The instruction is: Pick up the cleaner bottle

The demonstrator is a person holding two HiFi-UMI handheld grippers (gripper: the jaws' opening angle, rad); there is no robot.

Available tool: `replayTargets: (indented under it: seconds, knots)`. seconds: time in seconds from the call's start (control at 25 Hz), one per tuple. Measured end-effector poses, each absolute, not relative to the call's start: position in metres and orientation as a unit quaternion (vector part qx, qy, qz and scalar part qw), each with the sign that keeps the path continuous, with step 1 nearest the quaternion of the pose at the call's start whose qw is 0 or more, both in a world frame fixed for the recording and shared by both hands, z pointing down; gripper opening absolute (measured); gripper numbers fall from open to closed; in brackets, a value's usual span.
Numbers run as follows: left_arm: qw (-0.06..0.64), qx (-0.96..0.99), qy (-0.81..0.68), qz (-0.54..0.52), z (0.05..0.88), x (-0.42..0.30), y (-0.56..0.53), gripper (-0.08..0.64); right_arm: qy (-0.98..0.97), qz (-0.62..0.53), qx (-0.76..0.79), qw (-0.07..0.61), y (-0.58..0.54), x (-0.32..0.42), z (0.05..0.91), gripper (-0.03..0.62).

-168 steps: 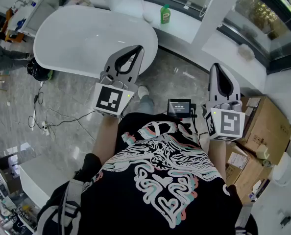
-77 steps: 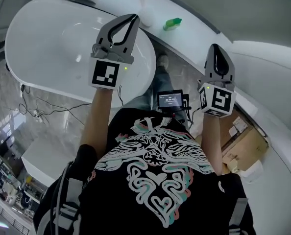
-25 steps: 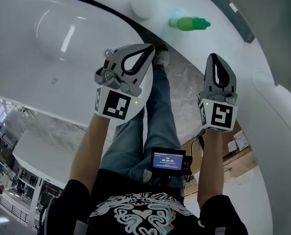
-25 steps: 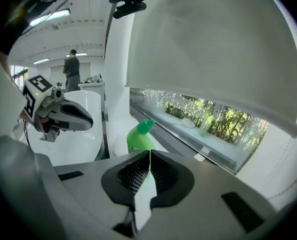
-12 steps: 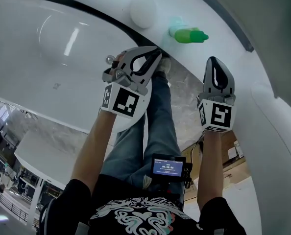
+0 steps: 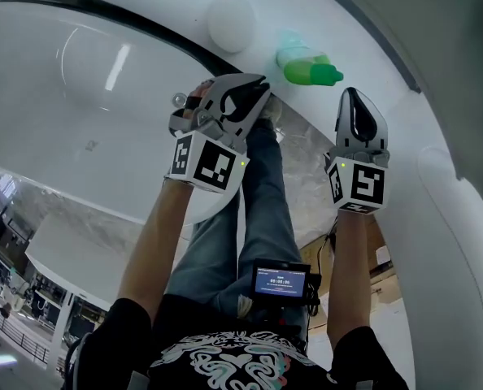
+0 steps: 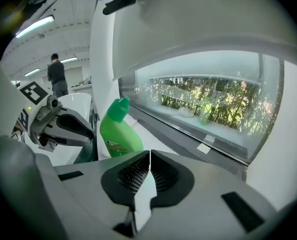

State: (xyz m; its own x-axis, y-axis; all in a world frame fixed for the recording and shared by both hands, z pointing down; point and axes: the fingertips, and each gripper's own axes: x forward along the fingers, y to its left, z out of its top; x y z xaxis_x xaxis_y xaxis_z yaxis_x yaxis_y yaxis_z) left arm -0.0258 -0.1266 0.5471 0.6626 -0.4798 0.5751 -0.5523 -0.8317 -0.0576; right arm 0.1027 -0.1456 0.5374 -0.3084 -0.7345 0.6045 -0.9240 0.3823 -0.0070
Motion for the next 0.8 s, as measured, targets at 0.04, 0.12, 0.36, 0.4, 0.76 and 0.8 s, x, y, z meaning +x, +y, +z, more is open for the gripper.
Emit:
replayTargets:
  seconds: [0.04, 0.12, 0.36, 0.4, 0.76, 0.8]
  knots:
    - [0.057, 0.910, -0.278, 0.303, 0.551, -0.024, -0.128, 0.037, -0.788, 0.181, 0.526, 0.263, -0.149, 0.102, 0.540, 0.029]
    - [0.060, 0.910, -0.271, 0.308, 0.557, -0.020, -0.131, 0.057, -0.788, 0.185, 0.526, 0.261, -0.157, 0.100, 0.546, 0.029]
    - [0.067, 0.911, -0.251, 0.322, 0.574, -0.008, -0.145, 0.158, -0.785, 0.197, 0.531, 0.253, -0.178, 0.102, 0.559, 0.029]
    - [0.066, 0.911, -0.246, 0.324, 0.578, -0.006, -0.147, 0.174, -0.784, 0.199, 0.532, 0.252, -0.180, 0.103, 0.563, 0.029]
    - [0.051, 0.915, -0.208, 0.342, 0.594, 0.014, -0.156, 0.238, -0.807, 0.230, 0.508, 0.195, -0.200, 0.100, 0.567, 0.029]
    - [0.050, 0.915, -0.206, 0.343, 0.595, 0.016, -0.157, 0.239, -0.807, 0.230, 0.507, 0.198, -0.200, 0.101, 0.569, 0.029]
